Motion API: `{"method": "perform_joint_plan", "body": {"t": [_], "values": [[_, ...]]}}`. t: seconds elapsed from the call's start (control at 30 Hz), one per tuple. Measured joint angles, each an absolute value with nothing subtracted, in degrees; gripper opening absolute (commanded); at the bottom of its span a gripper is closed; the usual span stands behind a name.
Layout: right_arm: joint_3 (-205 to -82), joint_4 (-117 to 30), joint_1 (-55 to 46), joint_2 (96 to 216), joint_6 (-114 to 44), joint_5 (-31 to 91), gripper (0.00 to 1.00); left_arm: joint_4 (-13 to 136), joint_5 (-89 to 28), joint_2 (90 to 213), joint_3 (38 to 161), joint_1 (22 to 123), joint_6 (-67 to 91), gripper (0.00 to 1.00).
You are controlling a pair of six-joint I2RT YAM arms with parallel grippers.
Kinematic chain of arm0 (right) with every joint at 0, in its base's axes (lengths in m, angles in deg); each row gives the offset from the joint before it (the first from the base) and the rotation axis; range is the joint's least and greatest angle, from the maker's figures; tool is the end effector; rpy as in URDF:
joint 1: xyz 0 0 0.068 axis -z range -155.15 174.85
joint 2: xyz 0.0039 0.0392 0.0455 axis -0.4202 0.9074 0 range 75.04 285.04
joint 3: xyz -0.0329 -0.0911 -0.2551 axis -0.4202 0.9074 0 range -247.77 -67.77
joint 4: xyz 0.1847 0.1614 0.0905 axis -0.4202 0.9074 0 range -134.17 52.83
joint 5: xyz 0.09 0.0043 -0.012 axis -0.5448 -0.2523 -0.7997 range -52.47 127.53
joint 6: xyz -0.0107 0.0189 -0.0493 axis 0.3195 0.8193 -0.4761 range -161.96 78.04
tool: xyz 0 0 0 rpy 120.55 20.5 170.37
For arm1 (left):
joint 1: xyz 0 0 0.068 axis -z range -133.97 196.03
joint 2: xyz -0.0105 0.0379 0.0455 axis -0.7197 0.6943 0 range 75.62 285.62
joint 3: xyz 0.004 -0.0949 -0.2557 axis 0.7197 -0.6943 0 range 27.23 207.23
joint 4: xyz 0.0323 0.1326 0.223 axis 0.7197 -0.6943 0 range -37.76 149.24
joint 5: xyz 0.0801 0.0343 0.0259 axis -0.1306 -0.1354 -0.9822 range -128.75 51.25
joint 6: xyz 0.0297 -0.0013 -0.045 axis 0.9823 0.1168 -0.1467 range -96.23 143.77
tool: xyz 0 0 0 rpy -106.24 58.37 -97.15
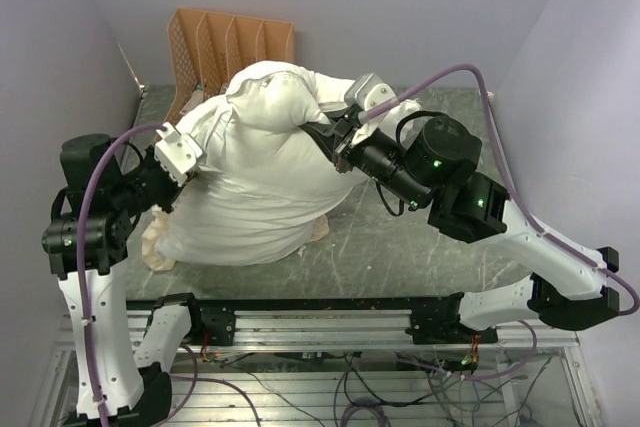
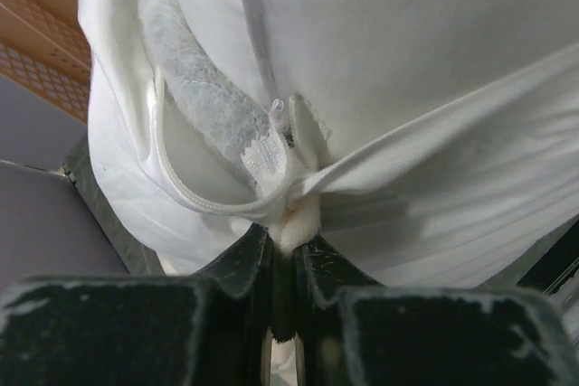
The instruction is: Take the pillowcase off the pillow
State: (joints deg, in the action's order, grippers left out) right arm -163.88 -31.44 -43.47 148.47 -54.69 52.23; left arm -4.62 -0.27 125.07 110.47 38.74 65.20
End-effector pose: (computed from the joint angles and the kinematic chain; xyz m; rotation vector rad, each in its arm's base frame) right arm 0.1023 0.2330 0.5351 -0.7543 1.2168 0.6243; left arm 0.1088 -0.0083 0.4491 0.9419 1.7383 -0.1551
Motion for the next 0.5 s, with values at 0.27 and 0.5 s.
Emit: {"method": "perform_joint_plan", "body": {"t": [0.27,0.5], "values": [[-160.74,-33.71,-43.73,145.94,-55.24,57.74,0.00,-1.01,-4.27,119.76,98.32,38.92,71.51,0.07],[-156.67,-37.80,-44.08,143.62,-56.42,63.83,0.00,4.06,-12.64,112.86,84.66,39.40,81.18,0.07]]}}
